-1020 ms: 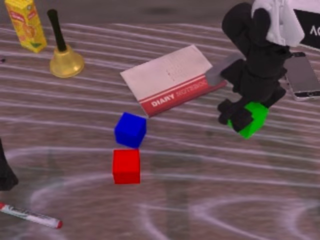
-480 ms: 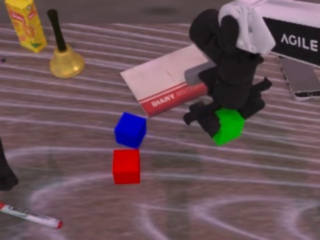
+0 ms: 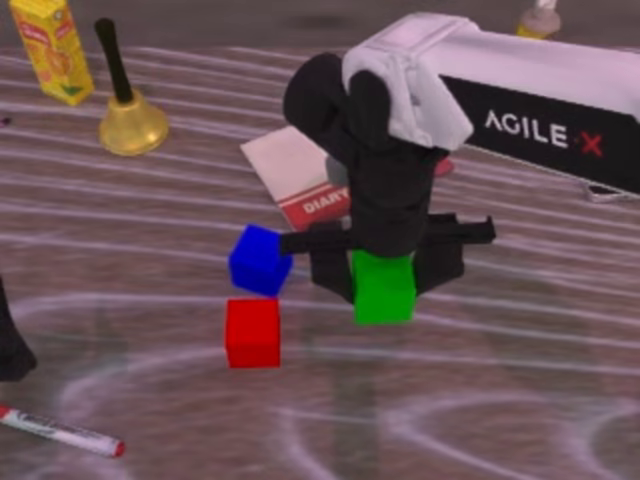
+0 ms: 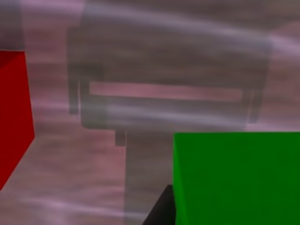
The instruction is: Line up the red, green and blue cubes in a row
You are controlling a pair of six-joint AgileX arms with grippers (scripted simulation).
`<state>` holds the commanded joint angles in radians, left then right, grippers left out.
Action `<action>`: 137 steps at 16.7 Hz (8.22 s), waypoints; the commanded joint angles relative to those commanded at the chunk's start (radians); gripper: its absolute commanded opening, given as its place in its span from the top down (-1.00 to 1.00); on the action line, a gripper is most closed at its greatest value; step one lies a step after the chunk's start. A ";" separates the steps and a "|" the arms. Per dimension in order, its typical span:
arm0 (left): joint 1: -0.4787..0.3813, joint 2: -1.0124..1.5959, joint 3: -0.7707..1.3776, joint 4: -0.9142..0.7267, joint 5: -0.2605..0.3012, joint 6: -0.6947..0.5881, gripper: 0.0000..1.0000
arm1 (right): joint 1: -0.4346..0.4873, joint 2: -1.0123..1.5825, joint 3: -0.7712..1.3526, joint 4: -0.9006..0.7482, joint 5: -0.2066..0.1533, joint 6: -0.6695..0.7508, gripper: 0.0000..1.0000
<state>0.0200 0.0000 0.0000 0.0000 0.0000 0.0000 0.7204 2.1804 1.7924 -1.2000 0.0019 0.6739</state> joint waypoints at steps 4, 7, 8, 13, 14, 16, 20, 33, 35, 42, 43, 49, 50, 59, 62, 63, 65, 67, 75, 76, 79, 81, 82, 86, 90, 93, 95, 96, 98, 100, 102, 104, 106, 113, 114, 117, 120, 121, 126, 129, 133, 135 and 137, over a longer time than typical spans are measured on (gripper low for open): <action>0.000 0.000 0.000 0.000 0.000 0.000 -1.00 | 0.038 -0.014 0.008 -0.001 0.001 0.103 1.00; 0.000 0.000 0.000 0.000 0.000 0.000 -1.00 | 0.039 -0.014 0.008 -0.001 0.001 0.104 1.00; 0.000 0.000 0.000 0.000 0.000 0.000 -1.00 | 0.034 -0.010 0.005 0.000 0.000 0.104 1.00; 0.000 0.000 0.000 0.000 0.000 0.000 -1.00 | 0.036 0.017 -0.070 0.108 0.001 0.105 1.00; 0.000 0.000 0.000 0.000 0.000 0.000 -1.00 | 0.037 0.028 -0.096 0.146 0.001 0.106 1.00; 0.000 0.000 0.000 0.000 0.000 0.000 -1.00 | 0.040 0.046 -0.141 0.212 0.001 0.107 1.00; 0.000 0.000 0.000 0.000 0.000 0.000 -1.00 | 0.042 0.057 -0.163 0.240 0.002 0.108 1.00; 0.000 0.000 0.000 0.000 0.000 0.000 -1.00 | 0.042 0.057 -0.163 0.240 0.002 0.108 -0.81; 0.000 0.000 0.000 0.000 0.000 0.000 -1.00 | 0.042 0.057 -0.163 0.240 0.002 0.108 -1.00; 0.000 0.000 0.000 0.000 0.000 0.000 -1.00 | 0.042 0.057 -0.163 0.240 0.002 0.108 -1.00; 0.000 0.000 0.000 0.000 0.000 0.000 -1.00 | 0.039 0.056 -0.163 0.240 0.002 0.108 -1.00; 0.000 0.000 0.000 0.000 0.000 0.000 -1.00 | 0.045 0.015 -0.051 0.077 0.001 0.108 -1.00; 0.000 0.000 0.000 0.000 0.000 0.000 -1.00 | 0.047 0.005 -0.027 0.041 0.001 0.108 -1.00; -0.011 0.029 0.029 -0.020 0.002 -0.002 -1.00 | 0.032 -0.040 -0.019 0.017 0.013 0.089 -1.00; -0.047 0.148 0.145 -0.097 0.005 -0.009 -1.00 | -0.014 -0.160 -0.113 0.081 0.050 0.027 -1.00; -0.063 0.209 0.205 -0.134 0.006 -0.013 -1.00 | -0.036 -0.221 -0.159 0.112 0.065 0.000 -1.00; -0.098 0.356 0.341 -0.218 0.006 -0.021 -1.00 | -0.089 -0.374 -0.271 0.182 0.096 -0.062 -1.00; -0.140 0.549 0.506 -0.321 0.005 -0.030 -1.00 | -0.153 -0.562 -0.411 0.266 0.123 -0.132 -1.00; -0.325 1.458 1.202 -0.783 0.005 -0.068 -1.00 | -0.456 -1.446 -1.149 0.677 0.155 -0.451 -1.00; -0.347 1.556 1.278 -0.836 0.006 -0.073 -1.00 | -0.490 -1.546 -1.236 0.729 0.148 -0.485 -1.00; -0.410 1.828 1.502 -0.986 0.007 -0.086 -1.00 | -0.577 -1.796 -1.463 0.883 0.115 -0.572 -1.00; -0.444 1.972 1.629 -1.065 0.007 -0.093 -1.00 | -0.623 -1.922 -1.582 0.980 0.085 -0.614 -1.00; -0.460 2.038 1.689 -1.100 0.007 -0.096 -1.00 | -0.643 -1.976 -1.633 1.026 0.069 -0.630 -1.00; -0.503 2.220 1.863 -1.193 0.004 -0.106 -1.00 | -0.699 -2.139 -1.766 1.168 0.013 -0.669 -1.00; -0.512 2.258 1.900 -1.213 0.004 -0.108 -1.00 | -0.710 -2.180 -1.792 1.200 -0.002 -0.674 -1.00; -0.508 2.258 1.899 -1.211 0.004 -0.108 -1.00 | -0.710 -2.180 -1.792 1.200 -0.002 -0.674 -1.00; -0.509 2.262 1.884 -1.194 0.004 -0.106 -1.00 | -0.710 -2.180 -1.792 1.200 -0.002 -0.674 -1.00; -0.509 2.269 1.866 -1.171 0.004 -0.105 -1.00 | -0.710 -2.180 -1.792 1.200 -0.002 -0.674 -1.00; -0.510 2.291 1.819 -1.097 0.004 -0.105 -1.00 | -0.710 -2.180 -1.792 1.200 -0.002 -0.674 -1.00; -0.510 2.316 1.767 -1.012 0.004 -0.105 -1.00 | -0.710 -2.180 -1.792 1.200 -0.002 -0.674 -1.00; -0.511 2.337 1.729 -0.959 0.004 -0.105 -1.00 | -0.710 -2.180 -1.792 1.200 -0.002 -0.674 -1.00; -0.511 2.343 1.719 -0.947 0.005 -0.106 -1.00 | -0.710 -2.180 -1.792 1.200 -0.002 -0.674 -1.00; -0.511 2.343 1.719 -0.947 0.005 -0.106 -1.00 | -0.710 -2.180 -1.792 1.200 -0.002 -0.674 -1.00; -0.511 2.343 1.719 -0.947 0.005 -0.106 -0.10 | -0.710 -2.180 -1.792 1.200 -0.002 -0.674 -1.00; -0.511 2.343 1.719 -0.947 0.005 -0.106 0.06 | -0.710 -2.180 -1.792 1.200 -0.002 -0.674 -1.00; -0.511 2.343 1.719 -0.947 0.005 -0.106 0.51 | -0.710 -2.180 -1.792 1.200 -0.002 -0.674 -1.00; -0.511 2.343 1.719 -0.947 0.005 -0.106 0.96 | -0.710 -2.180 -1.792 1.200 -0.002 -0.674 -1.00; -0.511 2.343 1.719 -0.947 0.005 -0.106 1.00 | -0.710 -2.180 -1.792 1.200 -0.002 -0.674 -1.00; -0.511 2.343 1.719 -0.947 0.005 -0.106 1.00 | -0.710 -2.180 -1.792 1.200 -0.002 -0.674 -1.00; -0.510 2.340 1.720 -0.947 0.004 -0.104 1.00 | -0.710 -2.180 -1.792 1.200 -0.002 -0.674 -1.00; -0.503 2.317 1.776 -1.024 0.004 -0.106 1.00 | -0.710 -2.180 -1.792 1.200 -0.002 -0.674 -1.00; -0.497 2.293 1.824 -1.110 0.003 -0.107 1.00 | -0.710 -2.180 -1.792 1.200 -0.002 -0.674 -1.00; -0.493 2.270 1.863 -1.165 0.003 -0.107 1.00 | -0.710 -2.180 -1.792 1.200 -0.002 -0.674 -1.00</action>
<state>-0.4726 2.2702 1.8625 -1.1653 0.0035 -0.1066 0.0100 0.0000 0.0000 0.0000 0.0000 0.0000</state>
